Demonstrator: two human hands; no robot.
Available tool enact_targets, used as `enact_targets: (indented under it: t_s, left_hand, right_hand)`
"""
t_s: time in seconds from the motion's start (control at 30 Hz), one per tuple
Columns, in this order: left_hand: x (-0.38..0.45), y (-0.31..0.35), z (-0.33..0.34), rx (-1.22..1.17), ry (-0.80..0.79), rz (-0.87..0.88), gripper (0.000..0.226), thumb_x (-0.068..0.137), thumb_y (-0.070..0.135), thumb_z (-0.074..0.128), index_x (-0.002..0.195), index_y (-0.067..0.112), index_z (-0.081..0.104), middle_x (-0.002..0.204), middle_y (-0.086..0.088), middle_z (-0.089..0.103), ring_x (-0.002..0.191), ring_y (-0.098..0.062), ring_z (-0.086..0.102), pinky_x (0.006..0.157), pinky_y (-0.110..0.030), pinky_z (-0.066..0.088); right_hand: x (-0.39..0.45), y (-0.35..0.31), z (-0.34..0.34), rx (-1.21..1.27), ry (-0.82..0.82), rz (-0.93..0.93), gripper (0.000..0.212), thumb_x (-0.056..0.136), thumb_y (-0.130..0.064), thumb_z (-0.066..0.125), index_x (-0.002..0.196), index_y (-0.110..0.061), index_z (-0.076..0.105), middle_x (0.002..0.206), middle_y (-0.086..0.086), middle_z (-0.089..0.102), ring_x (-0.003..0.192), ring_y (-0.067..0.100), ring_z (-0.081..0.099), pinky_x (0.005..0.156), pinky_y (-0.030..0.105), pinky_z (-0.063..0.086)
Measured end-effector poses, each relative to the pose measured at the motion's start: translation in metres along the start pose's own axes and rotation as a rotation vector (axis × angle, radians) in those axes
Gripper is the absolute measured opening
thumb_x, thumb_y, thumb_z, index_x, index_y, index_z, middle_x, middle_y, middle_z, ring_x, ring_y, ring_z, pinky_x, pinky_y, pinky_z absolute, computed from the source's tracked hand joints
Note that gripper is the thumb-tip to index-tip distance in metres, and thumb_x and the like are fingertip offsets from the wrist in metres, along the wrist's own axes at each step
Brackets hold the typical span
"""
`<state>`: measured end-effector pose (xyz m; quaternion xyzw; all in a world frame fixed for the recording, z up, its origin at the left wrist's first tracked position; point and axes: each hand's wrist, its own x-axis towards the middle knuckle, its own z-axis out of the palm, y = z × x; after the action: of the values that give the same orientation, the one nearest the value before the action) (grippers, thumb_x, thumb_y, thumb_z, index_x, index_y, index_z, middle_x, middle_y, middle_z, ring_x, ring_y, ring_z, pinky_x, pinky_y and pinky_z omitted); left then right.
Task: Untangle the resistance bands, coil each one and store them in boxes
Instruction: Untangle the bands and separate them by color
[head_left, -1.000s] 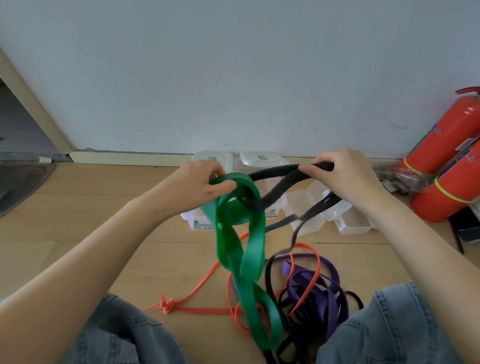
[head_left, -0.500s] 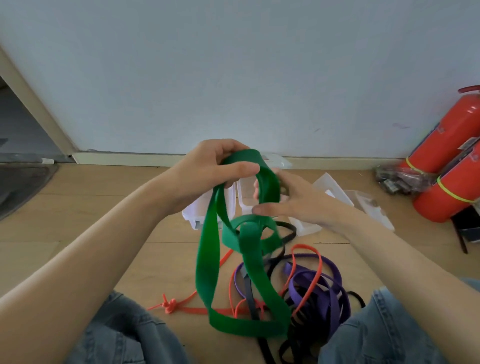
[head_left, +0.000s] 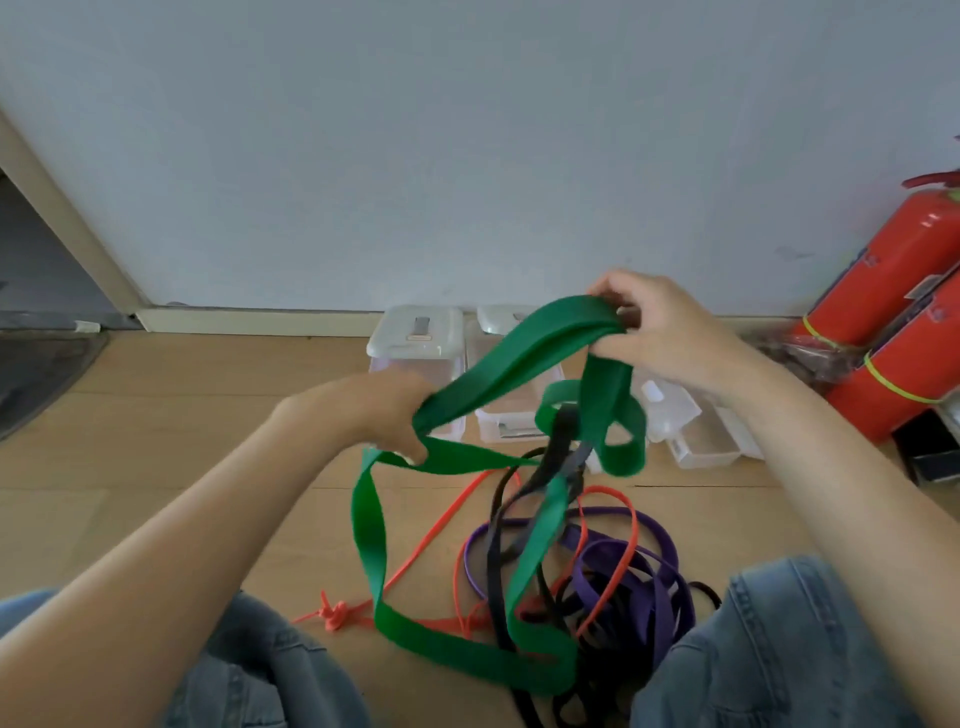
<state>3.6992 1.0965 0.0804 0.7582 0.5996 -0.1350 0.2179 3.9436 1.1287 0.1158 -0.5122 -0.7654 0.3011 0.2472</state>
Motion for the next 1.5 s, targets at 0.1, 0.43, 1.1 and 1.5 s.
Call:
enact_targets:
  t_s: [0.1,0.43,1.1,1.5]
  left_hand:
    - [0.001,-0.017,-0.010,-0.403,0.254,0.054,0.018,0.078,0.003,0.061,0.085,0.018,0.052,0.073,0.003,0.056,0.067,-0.016,0.053,0.060,-0.024,0.039]
    - [-0.004,-0.016,-0.016,-0.434,0.538,0.142,0.025,0.074,0.006,0.061,0.067,0.028,0.052,0.054,0.009,0.048,0.051,-0.011,0.043,0.051,-0.022,0.033]
    - [0.002,0.017,0.000,-0.659,0.522,0.269,0.014,0.074,0.004,0.062,0.080,0.016,0.064,0.077,-0.004,0.068,0.067,-0.009,0.057,0.059,-0.014,0.042]
    - [-0.014,0.000,-0.026,-1.360,0.413,0.275,0.014,0.075,0.004,0.057,0.083,0.015,0.057,0.065,0.003,0.061,0.062,-0.016,0.062,0.063,-0.025,0.056]
  right_hand:
    - [-0.009,-0.004,0.008,0.237,-0.254,0.167,0.015,0.083,-0.004,0.054,0.092,-0.012,0.062,0.083,0.005,0.057,0.079,0.016,0.055,0.072,0.029,0.042]
    - [-0.006,0.001,0.002,0.096,-0.026,0.228,0.018,0.083,-0.009,0.050,0.077,-0.011,0.066,0.068,0.000,0.064,0.067,0.014,0.053,0.065,0.029,0.040]
    - [-0.017,-0.029,0.045,0.290,-0.255,0.014,0.025,0.086,-0.016,0.059,0.106,-0.001,0.061,0.088,0.015,0.063,0.078,0.024,0.060,0.076,0.037,0.048]
    - [-0.020,0.000,0.001,0.099,-0.571,0.165,0.047,0.076,-0.029,0.072,0.118,-0.030,0.052,0.115,-0.012,0.059,0.104,0.003,0.057,0.092,0.019,0.045]
